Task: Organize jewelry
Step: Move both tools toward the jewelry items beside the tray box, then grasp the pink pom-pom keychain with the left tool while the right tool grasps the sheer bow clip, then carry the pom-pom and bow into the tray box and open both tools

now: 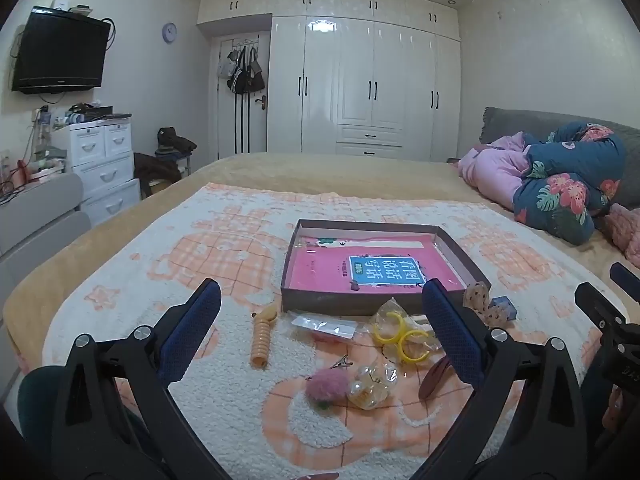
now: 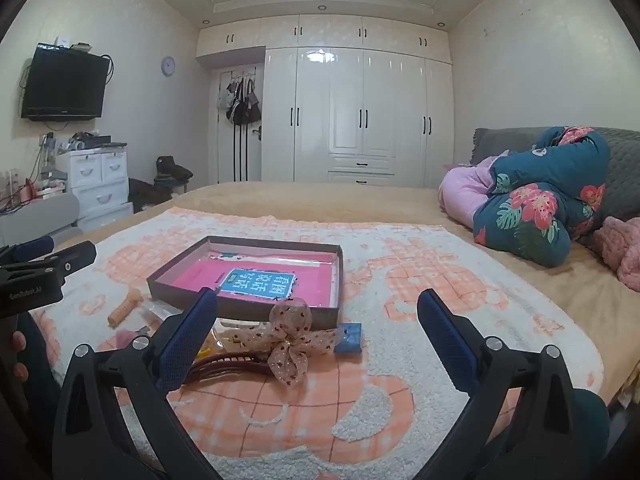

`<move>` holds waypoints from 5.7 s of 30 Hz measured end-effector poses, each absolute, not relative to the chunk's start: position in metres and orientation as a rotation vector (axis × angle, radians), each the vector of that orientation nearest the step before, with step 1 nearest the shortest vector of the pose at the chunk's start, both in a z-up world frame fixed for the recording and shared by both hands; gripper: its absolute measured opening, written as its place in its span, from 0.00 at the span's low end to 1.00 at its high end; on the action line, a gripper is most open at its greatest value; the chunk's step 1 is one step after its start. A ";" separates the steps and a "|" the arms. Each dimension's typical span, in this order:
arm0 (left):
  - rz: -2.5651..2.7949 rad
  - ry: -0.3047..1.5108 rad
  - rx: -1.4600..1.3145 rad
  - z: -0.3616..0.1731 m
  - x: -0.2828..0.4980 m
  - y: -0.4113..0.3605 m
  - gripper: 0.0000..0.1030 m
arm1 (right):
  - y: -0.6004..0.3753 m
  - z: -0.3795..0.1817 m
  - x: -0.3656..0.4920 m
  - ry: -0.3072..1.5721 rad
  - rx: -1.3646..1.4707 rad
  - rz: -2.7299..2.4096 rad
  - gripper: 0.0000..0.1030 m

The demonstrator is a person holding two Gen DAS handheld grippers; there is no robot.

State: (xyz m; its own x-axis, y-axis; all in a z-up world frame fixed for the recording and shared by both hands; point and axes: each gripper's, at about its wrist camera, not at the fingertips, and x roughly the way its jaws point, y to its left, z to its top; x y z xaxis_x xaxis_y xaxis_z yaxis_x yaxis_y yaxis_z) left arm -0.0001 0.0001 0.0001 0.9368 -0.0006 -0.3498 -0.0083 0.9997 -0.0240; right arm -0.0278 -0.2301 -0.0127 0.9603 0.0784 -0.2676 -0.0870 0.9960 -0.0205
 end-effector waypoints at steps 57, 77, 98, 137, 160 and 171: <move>-0.031 0.367 -0.054 0.003 -0.005 -0.003 0.90 | -0.237 -0.012 -0.039 0.284 -0.017 0.087 0.94; 0.011 0.399 -0.070 -0.004 0.002 0.010 0.90 | -0.224 -0.016 -0.026 0.321 -0.039 0.146 0.94; 0.122 0.508 -0.113 -0.027 0.025 0.038 0.90 | -0.180 -0.040 0.001 0.421 -0.096 0.283 0.94; -0.081 0.757 -0.083 -0.081 0.062 0.019 0.76 | -0.227 -0.091 0.085 0.704 0.042 0.204 0.73; -0.215 0.815 -0.179 -0.088 0.074 0.024 0.19 | -0.226 -0.095 0.102 0.733 0.074 0.268 0.15; -0.184 0.711 -0.154 -0.055 0.086 0.027 0.18 | -0.248 -0.063 0.091 0.635 0.108 0.241 0.14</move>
State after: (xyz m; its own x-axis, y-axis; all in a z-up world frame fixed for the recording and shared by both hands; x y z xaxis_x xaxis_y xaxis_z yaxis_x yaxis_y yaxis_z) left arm 0.0858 0.0272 -0.0554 0.7427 -0.2194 -0.6326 0.1149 0.9725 -0.2025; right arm 0.0913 -0.2483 -0.0633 0.7784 0.2550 -0.5737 -0.1892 0.9666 0.1729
